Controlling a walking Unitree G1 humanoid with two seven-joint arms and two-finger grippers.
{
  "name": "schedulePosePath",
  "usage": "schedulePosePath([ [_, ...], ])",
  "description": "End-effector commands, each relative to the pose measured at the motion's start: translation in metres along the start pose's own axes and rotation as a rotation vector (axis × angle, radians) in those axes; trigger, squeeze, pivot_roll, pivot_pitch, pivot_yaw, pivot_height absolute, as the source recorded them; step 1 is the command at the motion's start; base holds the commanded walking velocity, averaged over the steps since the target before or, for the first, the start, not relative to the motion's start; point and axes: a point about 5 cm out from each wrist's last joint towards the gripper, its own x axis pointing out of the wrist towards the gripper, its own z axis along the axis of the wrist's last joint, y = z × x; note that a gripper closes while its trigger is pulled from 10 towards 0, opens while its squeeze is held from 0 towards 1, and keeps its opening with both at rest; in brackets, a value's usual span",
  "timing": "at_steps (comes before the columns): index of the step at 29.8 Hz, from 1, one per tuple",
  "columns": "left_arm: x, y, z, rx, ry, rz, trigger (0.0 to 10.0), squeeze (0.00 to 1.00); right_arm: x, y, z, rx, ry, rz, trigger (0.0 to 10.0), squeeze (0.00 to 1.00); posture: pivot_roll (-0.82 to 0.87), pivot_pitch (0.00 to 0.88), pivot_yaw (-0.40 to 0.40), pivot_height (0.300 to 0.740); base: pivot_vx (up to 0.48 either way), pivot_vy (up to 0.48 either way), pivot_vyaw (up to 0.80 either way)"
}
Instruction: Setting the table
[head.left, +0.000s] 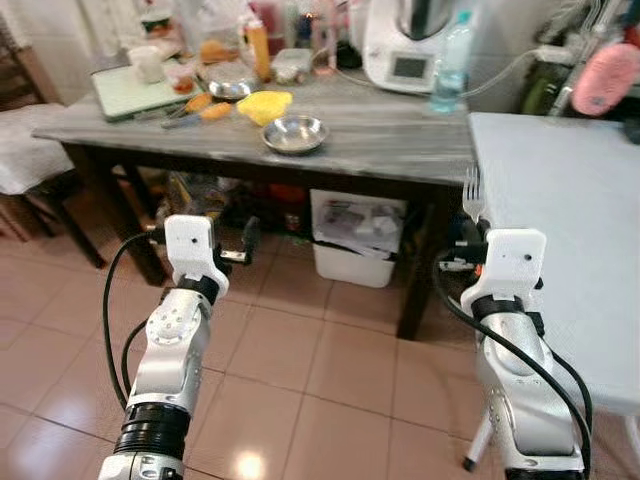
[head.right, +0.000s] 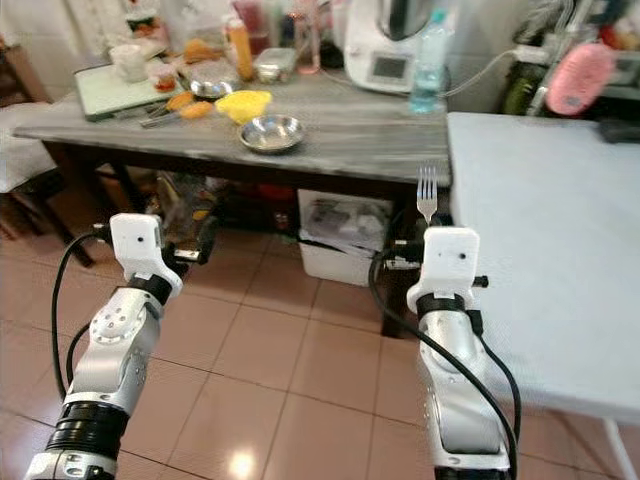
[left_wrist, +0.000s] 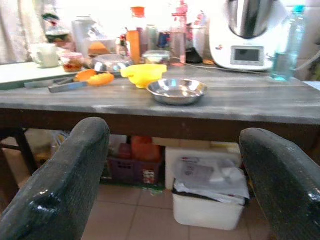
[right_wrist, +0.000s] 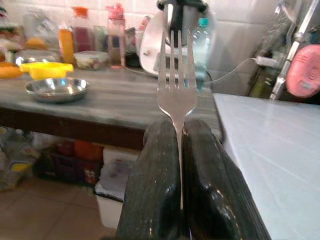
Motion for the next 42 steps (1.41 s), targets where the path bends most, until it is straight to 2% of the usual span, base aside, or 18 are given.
schedulePosePath([
  [1, 0.0020, -0.0034, 0.0019, 0.006, -0.005, -0.013, 10.0, 0.00, 0.0003, -0.0054, 0.0025, -0.006, -0.013, -0.014, 10.0, 0.00, -0.11, 0.016, 0.033, 0.740, 0.480, 0.000, 0.00],
  [27, 0.0042, -0.0081, 0.0006, 0.004, -0.002, -0.031, 10.0, 0.00, 0.0017, -0.0060, -0.0008, 0.012, 0.005, -0.019, 10.0, 0.00, -0.11, 0.004, 0.032, 0.740, 0.480, 0.000, 0.00],
  [36, 0.0049, -0.0096, -0.0007, 0.004, 0.006, -0.035, 10.0, 0.00, 0.0018, -0.0069, -0.0022, 0.016, 0.011, -0.024, 10.0, 0.00, -0.11, 0.005, 0.034, 0.740, 0.450, 0.000, -0.63],
  [42, 0.0045, -0.0094, -0.0020, 0.007, 0.019, -0.040, 10.0, 0.00, 0.0002, -0.0056, -0.0030, 0.021, 0.012, -0.024, 10.0, 0.00, -0.11, 0.006, 0.034, 0.740, 0.209, 0.000, 0.00],
])
